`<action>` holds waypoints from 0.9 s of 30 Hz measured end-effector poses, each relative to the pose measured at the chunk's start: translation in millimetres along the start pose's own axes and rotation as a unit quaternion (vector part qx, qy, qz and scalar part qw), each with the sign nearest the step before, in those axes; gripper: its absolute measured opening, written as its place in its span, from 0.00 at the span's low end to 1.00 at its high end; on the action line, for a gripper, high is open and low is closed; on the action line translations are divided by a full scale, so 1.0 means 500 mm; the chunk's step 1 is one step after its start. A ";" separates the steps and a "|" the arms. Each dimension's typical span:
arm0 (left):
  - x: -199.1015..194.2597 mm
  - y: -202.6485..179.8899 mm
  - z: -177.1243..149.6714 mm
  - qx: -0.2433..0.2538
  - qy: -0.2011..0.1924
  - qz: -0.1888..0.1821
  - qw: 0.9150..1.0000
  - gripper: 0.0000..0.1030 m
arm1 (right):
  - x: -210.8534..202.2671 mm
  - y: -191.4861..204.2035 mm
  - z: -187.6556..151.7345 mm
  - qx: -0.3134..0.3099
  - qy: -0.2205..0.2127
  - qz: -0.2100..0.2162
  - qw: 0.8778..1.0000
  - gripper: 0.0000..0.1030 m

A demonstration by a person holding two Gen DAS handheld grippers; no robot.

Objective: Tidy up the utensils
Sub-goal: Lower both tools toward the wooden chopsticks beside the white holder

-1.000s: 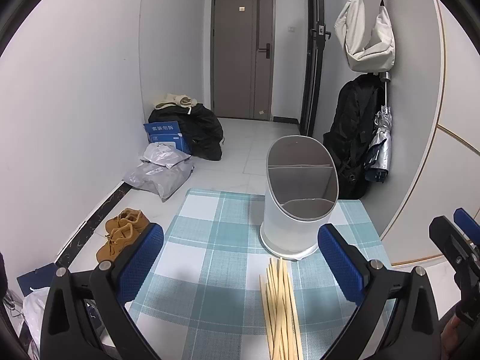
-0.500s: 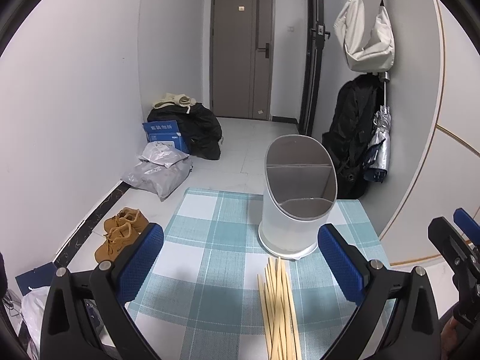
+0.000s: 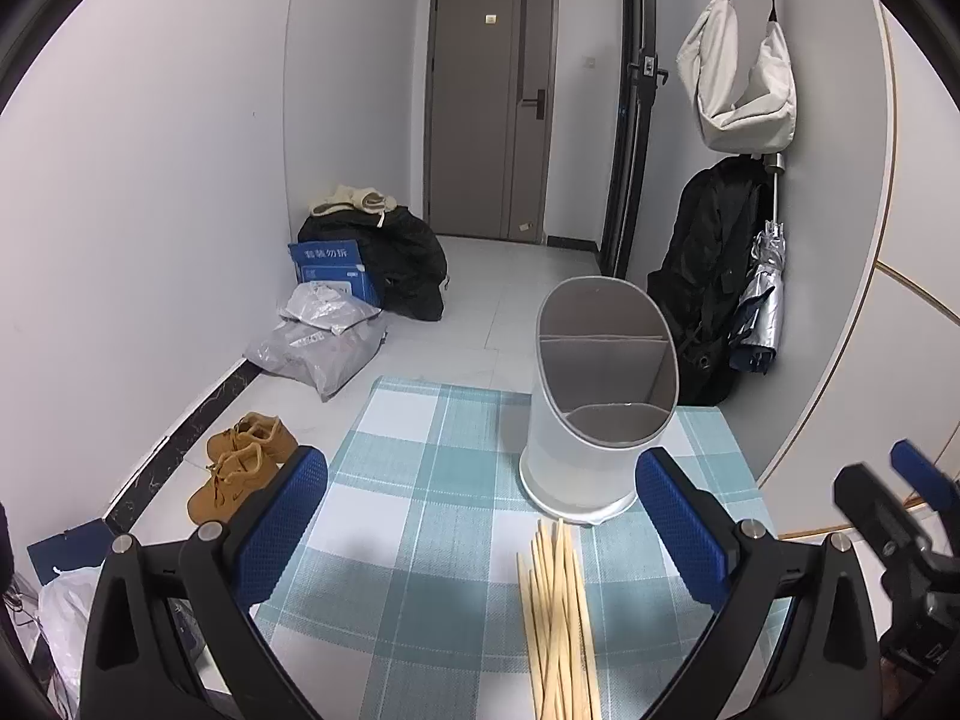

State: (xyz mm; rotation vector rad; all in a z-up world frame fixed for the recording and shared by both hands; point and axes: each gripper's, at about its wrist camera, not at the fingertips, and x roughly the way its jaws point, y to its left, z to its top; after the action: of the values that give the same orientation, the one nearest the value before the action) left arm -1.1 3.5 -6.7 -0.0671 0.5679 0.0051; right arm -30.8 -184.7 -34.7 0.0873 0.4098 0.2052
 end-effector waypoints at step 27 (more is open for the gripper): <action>0.108 0.192 0.001 -0.126 0.132 0.039 0.982 0.97 | 0.351 0.111 -0.147 -0.119 0.389 0.039 0.913 0.42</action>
State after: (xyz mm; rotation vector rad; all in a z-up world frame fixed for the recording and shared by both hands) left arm 42.4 98.6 -41.3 -0.2951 0.8335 0.1462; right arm 86.8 -89.8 -162.7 -0.2301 1.1755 0.3679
